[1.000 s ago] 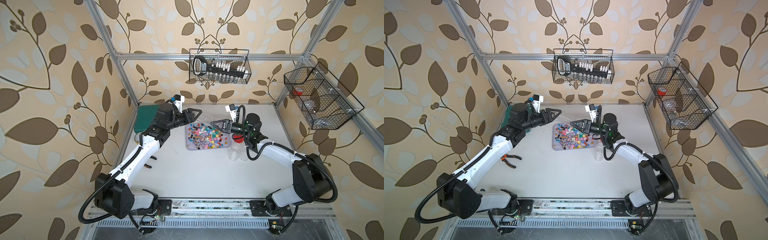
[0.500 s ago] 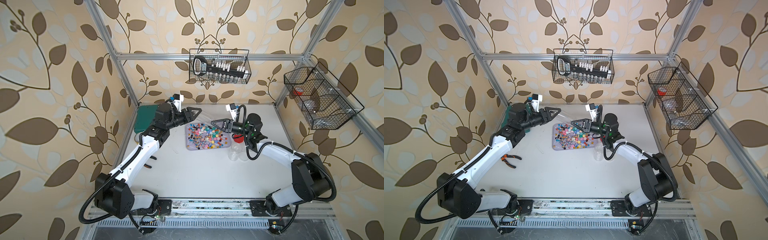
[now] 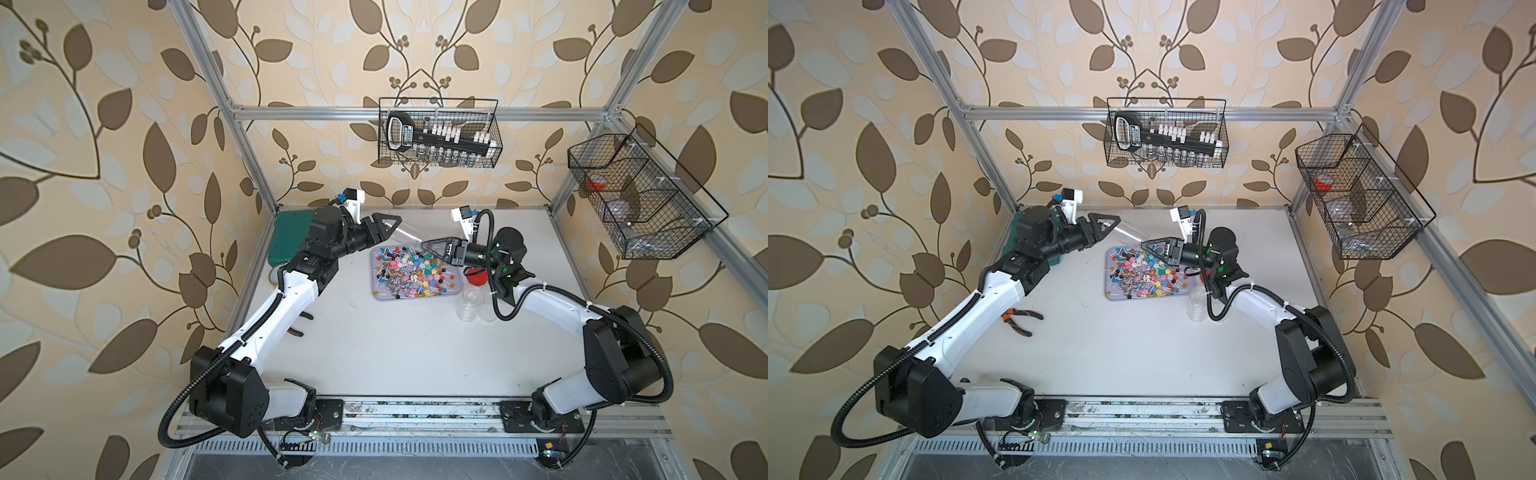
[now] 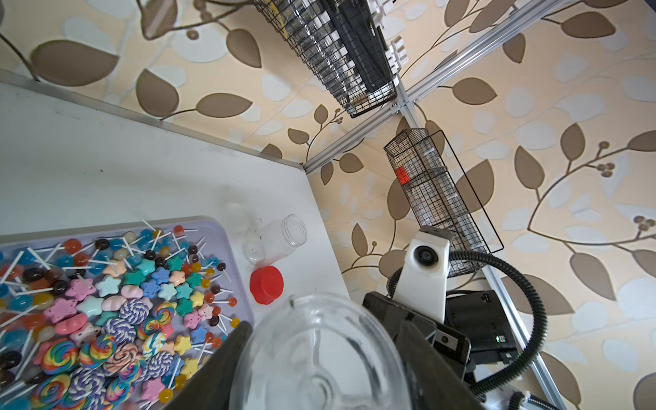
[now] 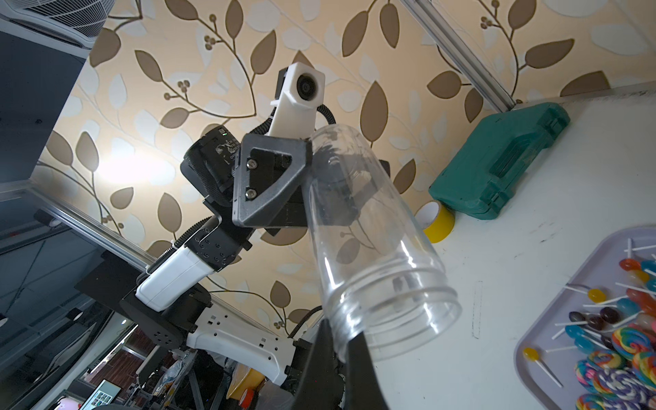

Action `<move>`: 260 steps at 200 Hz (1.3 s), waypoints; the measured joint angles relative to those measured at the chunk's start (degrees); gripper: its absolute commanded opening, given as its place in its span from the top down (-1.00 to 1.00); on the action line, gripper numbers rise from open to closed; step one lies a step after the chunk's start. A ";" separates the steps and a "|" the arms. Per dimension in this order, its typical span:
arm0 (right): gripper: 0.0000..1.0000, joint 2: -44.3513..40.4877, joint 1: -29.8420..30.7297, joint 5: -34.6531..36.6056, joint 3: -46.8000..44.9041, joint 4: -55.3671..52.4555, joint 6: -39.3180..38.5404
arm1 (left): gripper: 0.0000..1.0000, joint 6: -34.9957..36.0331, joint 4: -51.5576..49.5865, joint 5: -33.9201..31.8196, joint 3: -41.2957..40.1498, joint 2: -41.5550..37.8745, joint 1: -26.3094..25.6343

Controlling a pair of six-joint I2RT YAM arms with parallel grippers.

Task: Pour the candies out of the jar
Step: Place the jar at the center of the board.

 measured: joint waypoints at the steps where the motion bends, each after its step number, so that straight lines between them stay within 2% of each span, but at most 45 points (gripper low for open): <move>1: 0.98 0.00 0.00 0.00 0.00 0.02 0.00 | -0.37 -0.07 0.00 0.02 0.00 0.00 0.00; 52: 1.00 -0.11 0.00 -0.07 0.00 0.50 0.07 | -0.52 0.02 -0.24 0.13 0.00 0.07 -0.11; 74: 1.00 -0.76 -0.07 -0.04 0.00 0.33 0.20 | -0.69 0.33 -1.01 0.13 0.00 0.07 -0.11; 86: 1.00 -1.33 -0.15 -0.02 0.00 0.00 0.15 | -0.71 0.70 -1.25 0.15 0.00 0.07 -0.11; 97: 1.00 -1.90 -0.24 -0.02 0.00 -0.81 0.00 | -0.72 0.96 -1.40 0.15 0.00 0.07 -0.11; 118: 1.00 -3.02 -0.33 0.07 0.02 -3.48 -0.92 | -0.84 1.62 -1.66 0.13 0.00 0.07 -0.11; 129: 1.00 -3.54 -0.33 0.22 0.11 -5.88 -1.64 | -0.97 2.03 -2.10 0.11 0.00 0.07 -0.11; 138: 1.00 -3.76 -0.33 0.24 0.68 -8.85 -2.51 | -0.98 2.84 -2.75 0.04 0.00 0.07 -0.11; 170: 1.00 -3.93 -0.33 0.22 7.37 -26.23 -9.66 | -0.98 7.04 -8.20 -1.70 0.81 0.07 -0.11; 204: 1.00 -4.85 -0.31 2.60 17.77 -51.52 -22.23 | -0.98 15.85 -18.53 -7.23 6.08 0.02 -0.11; 232: 1.00 -4.48 1.07 9.35 26.14 -72.57 -32.61 | -0.98 24.37 -25.29 -14.36 8.39 -1.20 -0.09; 260: 1.00 -1.73 7.04 19.67 33.27 -90.38 -39.60 | -0.98 31.50 -31.15 -21.46 8.39 -2.64 0.04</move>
